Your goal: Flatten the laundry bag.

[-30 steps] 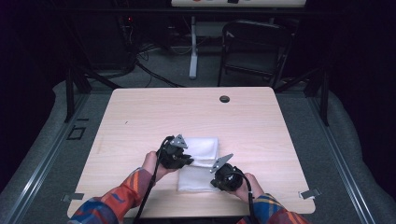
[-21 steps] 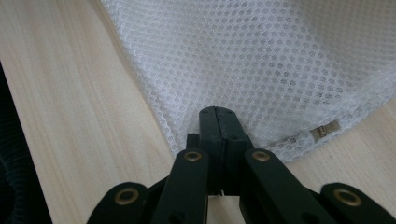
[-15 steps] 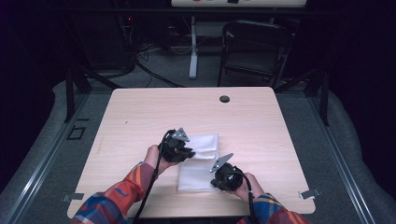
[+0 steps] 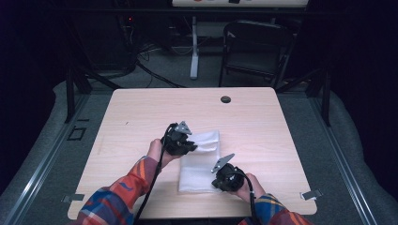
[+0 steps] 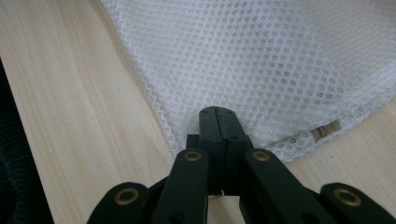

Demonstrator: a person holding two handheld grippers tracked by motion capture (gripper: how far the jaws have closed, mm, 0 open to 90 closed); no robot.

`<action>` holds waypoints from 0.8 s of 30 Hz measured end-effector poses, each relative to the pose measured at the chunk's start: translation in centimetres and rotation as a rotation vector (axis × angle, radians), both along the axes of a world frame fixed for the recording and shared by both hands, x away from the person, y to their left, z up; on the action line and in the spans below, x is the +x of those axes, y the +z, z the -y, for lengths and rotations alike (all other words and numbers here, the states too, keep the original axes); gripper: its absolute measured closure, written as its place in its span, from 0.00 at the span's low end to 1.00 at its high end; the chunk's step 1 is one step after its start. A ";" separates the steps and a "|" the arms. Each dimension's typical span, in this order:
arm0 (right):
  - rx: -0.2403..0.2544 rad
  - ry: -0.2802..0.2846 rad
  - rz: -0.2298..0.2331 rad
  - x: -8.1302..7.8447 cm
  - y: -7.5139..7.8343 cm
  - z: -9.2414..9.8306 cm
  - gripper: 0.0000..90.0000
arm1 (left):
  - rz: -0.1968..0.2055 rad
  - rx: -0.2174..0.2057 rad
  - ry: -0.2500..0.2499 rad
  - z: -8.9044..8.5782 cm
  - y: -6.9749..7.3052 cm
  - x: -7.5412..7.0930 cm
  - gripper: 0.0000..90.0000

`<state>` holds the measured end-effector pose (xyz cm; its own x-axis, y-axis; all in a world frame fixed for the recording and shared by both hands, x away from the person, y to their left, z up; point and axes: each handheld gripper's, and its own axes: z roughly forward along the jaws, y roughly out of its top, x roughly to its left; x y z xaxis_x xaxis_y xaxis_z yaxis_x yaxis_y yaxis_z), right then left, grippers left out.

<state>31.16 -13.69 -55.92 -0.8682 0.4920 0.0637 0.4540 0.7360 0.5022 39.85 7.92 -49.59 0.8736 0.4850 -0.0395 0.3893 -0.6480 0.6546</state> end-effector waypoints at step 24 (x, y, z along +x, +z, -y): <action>-0.001 0.007 -0.025 0.1 0.0 0.2 1.00 | 0.004 -0.002 0.075 0.9 -0.2 4.2 0.91</action>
<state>31.24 -13.87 -55.87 -0.8699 0.4858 0.0849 0.4610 0.7400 0.4897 44.06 7.03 -49.79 0.8351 0.5489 -0.0367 0.4338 -0.6160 0.6576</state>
